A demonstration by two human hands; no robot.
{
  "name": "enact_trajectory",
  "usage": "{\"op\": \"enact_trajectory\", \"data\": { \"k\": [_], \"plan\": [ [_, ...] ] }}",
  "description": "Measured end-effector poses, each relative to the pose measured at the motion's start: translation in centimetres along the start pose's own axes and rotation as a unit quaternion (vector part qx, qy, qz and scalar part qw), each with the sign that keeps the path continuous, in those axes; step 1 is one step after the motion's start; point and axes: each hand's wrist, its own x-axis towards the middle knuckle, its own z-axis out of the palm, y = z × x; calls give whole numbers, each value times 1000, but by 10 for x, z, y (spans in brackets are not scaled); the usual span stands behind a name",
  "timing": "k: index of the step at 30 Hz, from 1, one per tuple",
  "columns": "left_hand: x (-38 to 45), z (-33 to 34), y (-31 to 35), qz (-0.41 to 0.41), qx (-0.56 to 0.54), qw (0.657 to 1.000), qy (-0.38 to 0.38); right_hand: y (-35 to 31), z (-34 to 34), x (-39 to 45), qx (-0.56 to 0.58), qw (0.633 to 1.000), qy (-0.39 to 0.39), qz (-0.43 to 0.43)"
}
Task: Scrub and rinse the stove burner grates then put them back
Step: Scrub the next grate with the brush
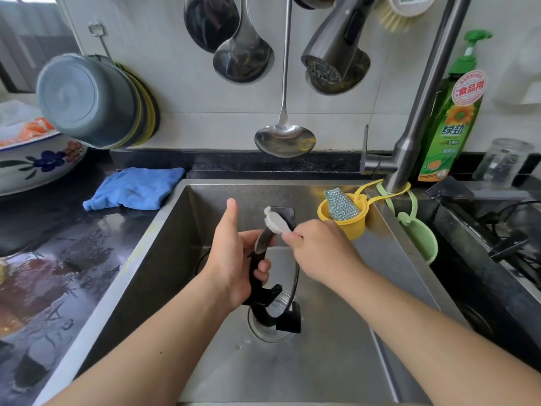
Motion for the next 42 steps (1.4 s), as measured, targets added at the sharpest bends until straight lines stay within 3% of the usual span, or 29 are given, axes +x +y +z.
{"op": "enact_trajectory", "data": {
  "k": [4, 9, 13, 17, 21, 29, 33, 42],
  "plan": [
    [0, -5, 0, 1, 11, 999, 30, -7, 7, -25, 7, 996, -69, -49],
    [1, 0, -4, 3, 6, 1000, 7, 0, 5, 0, 1, 999, 10, 36],
    [2, -3, -5, -4, 17, 1000, 17, -1, 14, -17, -2, 999, -32, 14],
    [6, 6, -5, 19, 20, 999, 36, 4, 2, -3, -65, 997, 17, 49],
    [8, 6, -10, 58, 101, 988, 98, -1, 2, -13, -123, 991, 40, 29],
    [2, 19, -18, 92, 196, 971, 103, -9, 1, -5, -127, 990, 48, 34],
    [4, 21, -22, 125, 284, 943, 120, -11, 1, -5, -143, 988, 51, 21],
    [5, 14, -15, 149, 315, 924, 158, 7, -7, -15, -146, 986, 62, 57]
  ]
}}
